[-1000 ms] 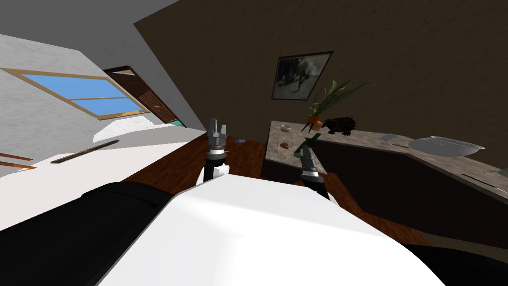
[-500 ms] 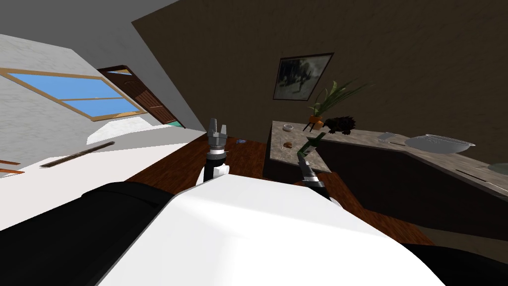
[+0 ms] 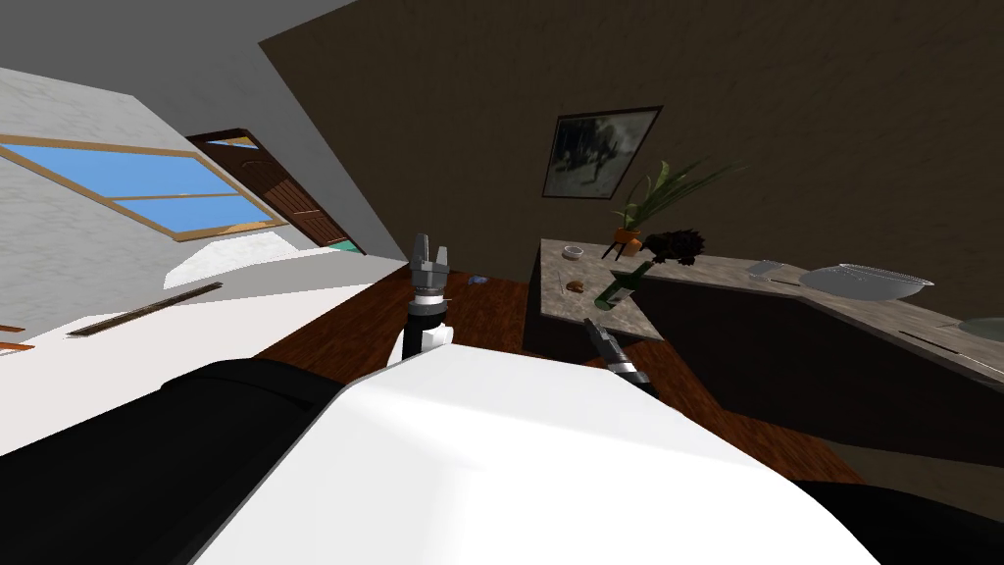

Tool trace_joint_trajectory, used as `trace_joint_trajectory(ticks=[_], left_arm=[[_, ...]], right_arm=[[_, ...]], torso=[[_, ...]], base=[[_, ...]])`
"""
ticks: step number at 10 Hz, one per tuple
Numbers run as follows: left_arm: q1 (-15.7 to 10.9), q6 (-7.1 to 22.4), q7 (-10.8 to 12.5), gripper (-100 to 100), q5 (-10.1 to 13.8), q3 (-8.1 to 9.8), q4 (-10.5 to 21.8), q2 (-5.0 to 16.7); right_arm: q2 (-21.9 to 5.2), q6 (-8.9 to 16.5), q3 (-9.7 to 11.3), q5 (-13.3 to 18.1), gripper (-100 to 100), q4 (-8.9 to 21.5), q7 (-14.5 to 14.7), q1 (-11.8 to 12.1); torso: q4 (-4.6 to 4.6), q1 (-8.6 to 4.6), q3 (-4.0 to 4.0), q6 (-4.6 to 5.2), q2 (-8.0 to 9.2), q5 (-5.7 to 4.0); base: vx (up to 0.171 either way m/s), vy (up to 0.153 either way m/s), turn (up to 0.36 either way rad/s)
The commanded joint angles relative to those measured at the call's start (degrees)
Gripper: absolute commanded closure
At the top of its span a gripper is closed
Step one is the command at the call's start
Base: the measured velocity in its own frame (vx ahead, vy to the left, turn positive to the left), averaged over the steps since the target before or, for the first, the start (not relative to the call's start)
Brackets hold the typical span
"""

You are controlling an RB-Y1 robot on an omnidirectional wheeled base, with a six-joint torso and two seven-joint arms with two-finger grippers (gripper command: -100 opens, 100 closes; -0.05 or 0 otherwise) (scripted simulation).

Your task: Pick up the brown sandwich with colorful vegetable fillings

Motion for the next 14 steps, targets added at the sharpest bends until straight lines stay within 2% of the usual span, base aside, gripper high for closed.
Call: trace_joint_trajectory(ticks=[1,2,3,4,5,6,7,9,10,11,12,14], left_arm=[[0.00,0.00,0.00,0,0.00,0.00,0.00,0.00],[0.00,0.00,0.00,0,0.00,0.00,0.00,0.00],[0.00,0.00,0.00,0,0.00,0.00,0.00,0.00],[0.00,0.00,0.00,0,0.00,0.00,0.00,0.00],[0.00,0.00,0.00,0,0.00,0.00,0.00,0.00],[0.00,0.00,0.00,0,0.00,0.00,0.00,0.00],[0.00,0.00,0.00,0,0.00,0.00,0.00,0.00],[0.00,0.00,0.00,0,0.00,0.00,0.00,0.00],[0.01,0.00,0.00,0,0.00,0.00,0.00,0.00],[0.00,0.00,0.00,0,0.00,0.00,0.00,0.00],[0.00,0.00,0.00,0,0.00,0.00,0.00,0.00],[0.00,0.00,0.00,0,0.00,0.00,0.00,0.01]], right_arm=[[-1.85,0.69,-0.08,0.19,-100,0.09,0.97,1.34],[-4.22,1.08,0.14,0.80,-100,2.72,2.58,2.92],[-4.77,1.08,0.14,0.80,-100,2.72,2.58,2.92],[-7.01,1.53,0.38,1.51,-100,5.26,4.10,4.56],[-7.70,1.53,0.38,1.51,-100,5.39,4.10,4.56],[-10.06,2.05,0.64,2.31,-100,7.85,5.51,6.25],[-10.63,2.05,0.64,2.31,-100,8.11,5.51,6.25],[-14.98,3.30,1.19,4.20,-100,12.37,7.99,9.73],[-16.42,3.30,1.19,4.20,-100,12.96,7.99,9.73],[-16.42,3.30,1.19,4.20,-100,13.61,7.99,9.73],[-18.93,4.02,1.47,5.27,-100,15.52,9.06,11.49],[-19.25,4.02,1.47,5.27,-100,16.35,9.06,11.49]], torso=[[0.00,0.00,0.00,0.00,0.00,0.00],[0.00,-0.07,-0.01,-0.01,-0.01,0.00],[0.00,-0.01,0.00,0.00,0.01,0.00],[0.00,-0.03,-0.02,-0.01,-0.03,0.01],[-0.03,0.02,-0.08,0.00,-0.14,0.01],[-0.02,-0.02,-0.06,-0.02,-0.10,0.01],[-0.02,-0.03,-0.06,-0.01,-0.10,0.00],[-0.03,-0.02,-0.08,-0.01,-0.14,0.01],[-0.06,0.13,-0.17,-0.01,-0.32,0.04],[-0.06,0.13,-0.16,-0.03,-0.27,0.05],[-0.03,-0.07,-0.08,-0.02,-0.12,0.00],[-0.03,-0.13,-0.10,-0.02,-0.18,-0.01]], base=[[0.010,0.091,-0.016],[0.003,0.117,-0.007],[0.015,0.106,-0.018],[0.054,0.125,-0.001],[0.024,0.108,-0.012],[0.028,0.104,0.008],[0.028,0.099,-0.004],[0.076,0.137,0.021],[0.068,0.151,0.001],[0.013,0.084,-0.003],[0.043,0.089,0.035],[0.039,0.062,0.007]])
